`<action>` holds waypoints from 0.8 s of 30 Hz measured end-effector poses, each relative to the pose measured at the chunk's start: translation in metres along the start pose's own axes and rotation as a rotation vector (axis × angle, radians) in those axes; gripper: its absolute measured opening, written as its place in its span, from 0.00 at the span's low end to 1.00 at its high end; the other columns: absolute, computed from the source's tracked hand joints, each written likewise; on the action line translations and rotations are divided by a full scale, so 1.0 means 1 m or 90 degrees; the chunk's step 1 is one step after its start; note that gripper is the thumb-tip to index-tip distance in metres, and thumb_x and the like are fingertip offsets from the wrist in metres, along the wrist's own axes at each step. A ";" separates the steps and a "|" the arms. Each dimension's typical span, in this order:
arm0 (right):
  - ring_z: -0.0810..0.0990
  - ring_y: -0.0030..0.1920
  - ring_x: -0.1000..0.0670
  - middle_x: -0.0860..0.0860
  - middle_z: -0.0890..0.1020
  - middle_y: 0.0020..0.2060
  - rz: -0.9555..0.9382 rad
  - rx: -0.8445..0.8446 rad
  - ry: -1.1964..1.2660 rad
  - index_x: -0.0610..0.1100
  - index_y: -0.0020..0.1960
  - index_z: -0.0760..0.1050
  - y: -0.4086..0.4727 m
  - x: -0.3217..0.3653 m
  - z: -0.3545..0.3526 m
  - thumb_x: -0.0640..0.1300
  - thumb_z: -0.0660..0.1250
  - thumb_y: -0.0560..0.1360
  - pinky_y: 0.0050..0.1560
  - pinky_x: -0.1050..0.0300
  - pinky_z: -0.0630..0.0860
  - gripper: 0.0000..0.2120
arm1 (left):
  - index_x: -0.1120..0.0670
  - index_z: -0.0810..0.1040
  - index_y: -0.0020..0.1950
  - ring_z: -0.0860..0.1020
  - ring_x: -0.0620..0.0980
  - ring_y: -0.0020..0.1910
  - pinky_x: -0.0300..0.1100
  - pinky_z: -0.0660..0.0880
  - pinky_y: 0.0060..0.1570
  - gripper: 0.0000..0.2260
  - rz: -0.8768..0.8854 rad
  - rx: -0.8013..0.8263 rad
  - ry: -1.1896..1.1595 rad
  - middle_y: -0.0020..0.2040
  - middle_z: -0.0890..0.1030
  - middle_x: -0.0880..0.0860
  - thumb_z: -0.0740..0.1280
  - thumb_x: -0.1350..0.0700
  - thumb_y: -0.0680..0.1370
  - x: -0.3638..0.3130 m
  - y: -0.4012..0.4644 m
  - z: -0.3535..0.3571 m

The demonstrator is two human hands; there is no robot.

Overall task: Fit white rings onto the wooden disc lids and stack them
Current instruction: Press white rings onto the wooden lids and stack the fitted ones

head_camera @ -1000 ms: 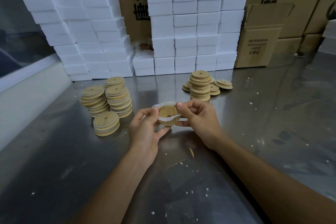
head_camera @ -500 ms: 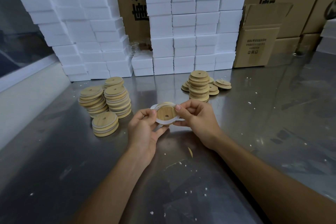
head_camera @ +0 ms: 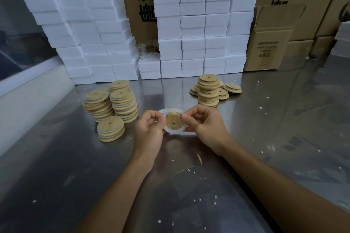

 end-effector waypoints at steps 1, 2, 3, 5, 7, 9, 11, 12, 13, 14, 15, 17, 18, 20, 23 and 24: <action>0.86 0.39 0.52 0.45 0.86 0.38 -0.012 0.002 -0.021 0.39 0.43 0.79 0.000 0.001 0.001 0.35 0.71 0.75 0.38 0.62 0.81 0.03 | 0.56 0.76 0.42 0.82 0.60 0.47 0.58 0.78 0.54 0.06 0.025 -0.006 0.024 0.44 0.83 0.61 0.66 0.65 0.78 -0.002 0.000 -0.001; 0.86 0.39 0.51 0.44 0.86 0.39 -0.024 0.002 -0.041 0.39 0.43 0.79 0.000 0.002 0.001 0.35 0.72 0.75 0.38 0.62 0.81 0.03 | 0.55 0.76 0.42 0.83 0.56 0.46 0.54 0.79 0.51 0.07 0.049 -0.007 0.040 0.43 0.83 0.59 0.66 0.65 0.78 -0.005 0.000 -0.002; 0.86 0.39 0.51 0.43 0.86 0.39 -0.034 0.002 -0.058 0.39 0.43 0.79 0.000 0.003 0.002 0.35 0.72 0.75 0.38 0.62 0.81 0.03 | 0.55 0.76 0.42 0.83 0.50 0.44 0.47 0.80 0.47 0.07 0.075 -0.005 0.055 0.42 0.83 0.55 0.67 0.65 0.77 -0.007 0.000 -0.001; 0.86 0.40 0.49 0.41 0.86 0.40 -0.048 -0.001 -0.085 0.39 0.44 0.79 0.000 0.004 0.002 0.35 0.72 0.75 0.40 0.58 0.82 0.03 | 0.53 0.77 0.41 0.82 0.41 0.39 0.34 0.77 0.41 0.09 0.124 0.004 0.085 0.39 0.82 0.49 0.67 0.66 0.77 -0.012 -0.001 0.001; 0.86 0.42 0.46 0.41 0.86 0.41 -0.052 -0.004 -0.095 0.39 0.45 0.79 0.000 0.004 0.001 0.35 0.73 0.75 0.42 0.53 0.83 0.03 | 0.53 0.77 0.41 0.82 0.39 0.38 0.30 0.75 0.39 0.10 0.146 0.006 0.098 0.39 0.82 0.48 0.68 0.66 0.77 -0.013 -0.001 0.002; 0.86 0.43 0.44 0.41 0.86 0.41 -0.055 -0.004 -0.099 0.39 0.45 0.79 0.001 0.004 0.001 0.35 0.72 0.75 0.44 0.51 0.84 0.03 | 0.53 0.77 0.41 0.82 0.40 0.38 0.30 0.75 0.39 0.10 0.160 0.005 0.102 0.38 0.82 0.47 0.68 0.66 0.77 -0.013 0.000 0.001; 0.86 0.42 0.45 0.42 0.86 0.40 -0.060 -0.004 -0.107 0.40 0.45 0.79 0.001 0.005 0.001 0.35 0.72 0.75 0.43 0.51 0.83 0.02 | 0.53 0.77 0.40 0.82 0.40 0.39 0.30 0.75 0.39 0.09 0.172 0.007 0.114 0.37 0.83 0.45 0.68 0.66 0.77 -0.013 0.001 0.001; 0.86 0.42 0.45 0.42 0.86 0.40 -0.062 -0.003 -0.112 0.40 0.45 0.79 0.001 0.005 0.001 0.35 0.72 0.75 0.43 0.52 0.83 0.03 | 0.53 0.77 0.41 0.82 0.40 0.39 0.30 0.75 0.39 0.09 0.176 0.008 0.118 0.38 0.83 0.44 0.68 0.65 0.77 -0.013 0.001 0.001; 0.86 0.41 0.45 0.42 0.86 0.40 -0.064 -0.002 -0.117 0.40 0.44 0.80 0.001 0.006 0.001 0.35 0.72 0.75 0.43 0.52 0.83 0.03 | 0.52 0.76 0.40 0.82 0.40 0.39 0.30 0.75 0.39 0.09 0.178 0.009 0.121 0.38 0.83 0.44 0.68 0.65 0.77 -0.012 0.001 0.001; 0.86 0.41 0.46 0.42 0.86 0.40 -0.065 -0.001 -0.120 0.41 0.44 0.80 0.000 0.006 0.002 0.35 0.72 0.75 0.42 0.52 0.83 0.04 | 0.52 0.76 0.40 0.82 0.40 0.40 0.30 0.75 0.39 0.09 0.177 0.008 0.123 0.38 0.83 0.44 0.68 0.65 0.77 -0.012 0.002 0.000; 0.86 0.41 0.46 0.42 0.86 0.40 -0.065 0.001 -0.122 0.42 0.43 0.79 0.001 0.006 0.002 0.35 0.72 0.75 0.43 0.51 0.83 0.05 | 0.52 0.76 0.40 0.83 0.41 0.40 0.31 0.76 0.39 0.10 0.173 0.006 0.123 0.38 0.83 0.44 0.68 0.65 0.77 -0.011 0.002 -0.001; 0.85 0.41 0.48 0.43 0.86 0.39 -0.063 0.008 -0.129 0.45 0.41 0.79 0.001 0.005 0.003 0.35 0.72 0.75 0.43 0.51 0.83 0.07 | 0.51 0.76 0.40 0.83 0.42 0.40 0.32 0.76 0.40 0.10 0.166 0.004 0.123 0.38 0.84 0.46 0.68 0.65 0.77 -0.009 0.003 -0.002; 0.85 0.40 0.48 0.44 0.86 0.39 -0.062 0.011 -0.133 0.46 0.41 0.79 0.001 0.005 0.004 0.35 0.72 0.75 0.43 0.51 0.83 0.08 | 0.52 0.76 0.39 0.83 0.43 0.40 0.33 0.77 0.39 0.10 0.166 0.005 0.123 0.38 0.84 0.47 0.68 0.66 0.77 -0.009 0.004 -0.002; 0.85 0.39 0.49 0.44 0.86 0.39 -0.059 0.010 -0.134 0.46 0.41 0.79 0.001 0.005 0.004 0.36 0.72 0.75 0.42 0.53 0.82 0.07 | 0.52 0.77 0.39 0.83 0.43 0.39 0.32 0.76 0.39 0.10 0.170 0.009 0.127 0.38 0.84 0.47 0.68 0.66 0.76 -0.010 0.003 -0.002; 0.85 0.39 0.48 0.44 0.86 0.38 -0.051 0.007 -0.122 0.44 0.42 0.80 0.000 0.004 0.003 0.36 0.72 0.75 0.40 0.55 0.81 0.06 | 0.53 0.77 0.39 0.83 0.44 0.39 0.32 0.77 0.38 0.09 0.184 0.005 0.132 0.38 0.84 0.48 0.68 0.66 0.76 -0.013 0.002 -0.003; 0.85 0.39 0.48 0.43 0.86 0.39 -0.048 0.006 -0.119 0.43 0.42 0.80 0.000 0.004 0.002 0.36 0.72 0.75 0.40 0.54 0.82 0.05 | 0.53 0.77 0.39 0.83 0.44 0.39 0.32 0.77 0.38 0.09 0.188 0.003 0.133 0.38 0.84 0.49 0.68 0.65 0.76 -0.013 0.002 -0.004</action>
Point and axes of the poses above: each hand's wrist, its own y-axis towards the middle knuckle, its own z-axis out of the palm, x = y × z, the point moved 9 cm from there along y, towards the middle knuckle
